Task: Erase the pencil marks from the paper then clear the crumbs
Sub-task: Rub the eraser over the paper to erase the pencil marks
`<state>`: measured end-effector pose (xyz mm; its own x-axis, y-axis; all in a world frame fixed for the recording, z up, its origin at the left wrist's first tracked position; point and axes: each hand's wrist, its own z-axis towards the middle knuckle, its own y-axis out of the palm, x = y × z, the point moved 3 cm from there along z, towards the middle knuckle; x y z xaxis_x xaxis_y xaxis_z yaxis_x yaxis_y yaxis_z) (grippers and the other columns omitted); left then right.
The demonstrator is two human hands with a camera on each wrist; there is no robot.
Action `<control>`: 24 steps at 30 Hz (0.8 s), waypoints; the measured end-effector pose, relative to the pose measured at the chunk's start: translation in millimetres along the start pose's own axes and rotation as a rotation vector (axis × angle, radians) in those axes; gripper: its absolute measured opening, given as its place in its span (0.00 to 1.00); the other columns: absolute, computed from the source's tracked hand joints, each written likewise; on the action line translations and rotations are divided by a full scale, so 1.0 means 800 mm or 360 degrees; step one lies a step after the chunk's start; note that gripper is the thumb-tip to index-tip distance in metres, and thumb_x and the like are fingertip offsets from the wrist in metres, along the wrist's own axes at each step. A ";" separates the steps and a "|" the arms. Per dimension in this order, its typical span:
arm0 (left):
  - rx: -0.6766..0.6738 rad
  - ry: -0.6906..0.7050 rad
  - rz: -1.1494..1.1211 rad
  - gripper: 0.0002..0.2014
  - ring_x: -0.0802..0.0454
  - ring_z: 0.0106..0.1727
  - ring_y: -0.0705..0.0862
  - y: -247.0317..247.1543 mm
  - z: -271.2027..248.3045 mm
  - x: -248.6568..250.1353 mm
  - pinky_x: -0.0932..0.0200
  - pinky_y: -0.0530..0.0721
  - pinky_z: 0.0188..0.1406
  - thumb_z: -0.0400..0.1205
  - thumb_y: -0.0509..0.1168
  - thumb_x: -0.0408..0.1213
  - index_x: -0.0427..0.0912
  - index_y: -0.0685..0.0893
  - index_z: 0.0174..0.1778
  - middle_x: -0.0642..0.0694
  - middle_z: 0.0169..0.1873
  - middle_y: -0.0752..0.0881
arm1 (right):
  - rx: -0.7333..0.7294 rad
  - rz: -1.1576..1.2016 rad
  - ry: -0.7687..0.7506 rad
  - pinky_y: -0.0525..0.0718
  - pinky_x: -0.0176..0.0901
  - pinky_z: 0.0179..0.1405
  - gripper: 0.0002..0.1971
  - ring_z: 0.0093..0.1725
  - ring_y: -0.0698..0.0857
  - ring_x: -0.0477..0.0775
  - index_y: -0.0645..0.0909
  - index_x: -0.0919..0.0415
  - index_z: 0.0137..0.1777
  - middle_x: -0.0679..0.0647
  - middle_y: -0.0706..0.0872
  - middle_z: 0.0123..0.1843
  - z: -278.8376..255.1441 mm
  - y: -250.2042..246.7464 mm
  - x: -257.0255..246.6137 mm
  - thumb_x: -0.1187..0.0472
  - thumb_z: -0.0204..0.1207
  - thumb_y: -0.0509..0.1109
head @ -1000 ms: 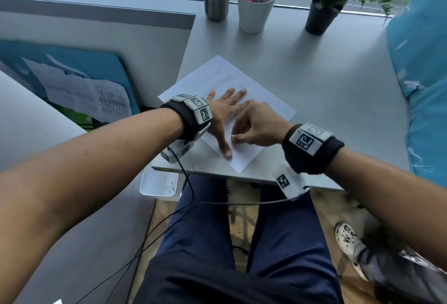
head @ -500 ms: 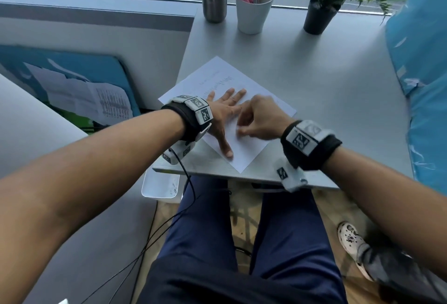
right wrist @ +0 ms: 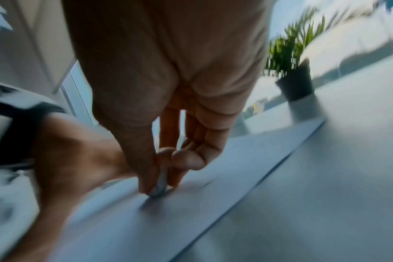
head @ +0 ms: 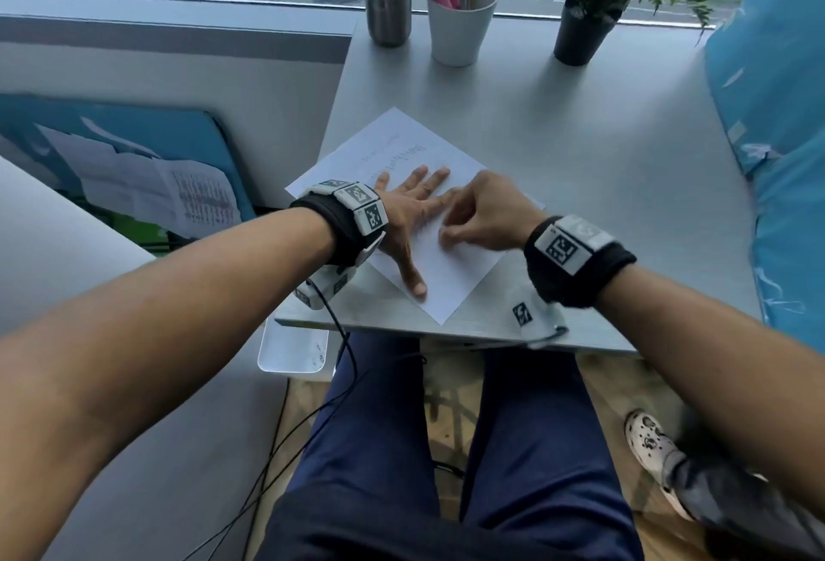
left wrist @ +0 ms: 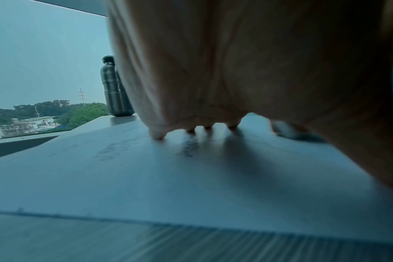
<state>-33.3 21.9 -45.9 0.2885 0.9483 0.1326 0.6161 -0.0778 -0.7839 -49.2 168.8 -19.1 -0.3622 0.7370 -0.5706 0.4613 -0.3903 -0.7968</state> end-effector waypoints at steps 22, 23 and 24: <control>-0.0082 -0.0074 0.0036 0.82 0.48 0.80 0.20 -0.004 0.002 0.008 0.19 0.36 0.75 0.45 0.82 0.70 0.62 0.23 0.79 0.54 0.78 0.18 | 0.0306 0.0018 0.0167 0.72 0.23 0.29 0.04 0.33 0.84 0.47 0.91 0.60 0.37 0.54 0.90 0.34 0.024 -0.027 0.033 0.59 0.66 0.80; -0.0085 -0.0079 0.0036 0.83 0.48 0.80 0.20 -0.004 0.002 0.008 0.19 0.35 0.75 0.44 0.81 0.70 0.62 0.23 0.79 0.54 0.78 0.18 | 0.0220 0.0000 0.0122 0.74 0.24 0.28 0.04 0.32 0.85 0.46 0.90 0.60 0.35 0.53 0.90 0.33 0.018 -0.016 0.026 0.60 0.65 0.80; -0.0086 -0.0082 0.0031 0.83 0.48 0.80 0.20 -0.005 0.003 0.008 0.20 0.35 0.75 0.44 0.81 0.70 0.63 0.24 0.79 0.54 0.78 0.17 | 0.0103 -0.0018 0.0055 0.75 0.24 0.27 0.04 0.30 0.84 0.44 0.90 0.60 0.34 0.51 0.89 0.31 0.007 -0.004 0.015 0.60 0.64 0.80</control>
<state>-35.4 29.2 -43.7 0.2636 0.9608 0.0856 0.6497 -0.1112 -0.7520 -59.5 175.6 -24.9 -0.3384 0.7595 -0.5555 0.4037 -0.4161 -0.8148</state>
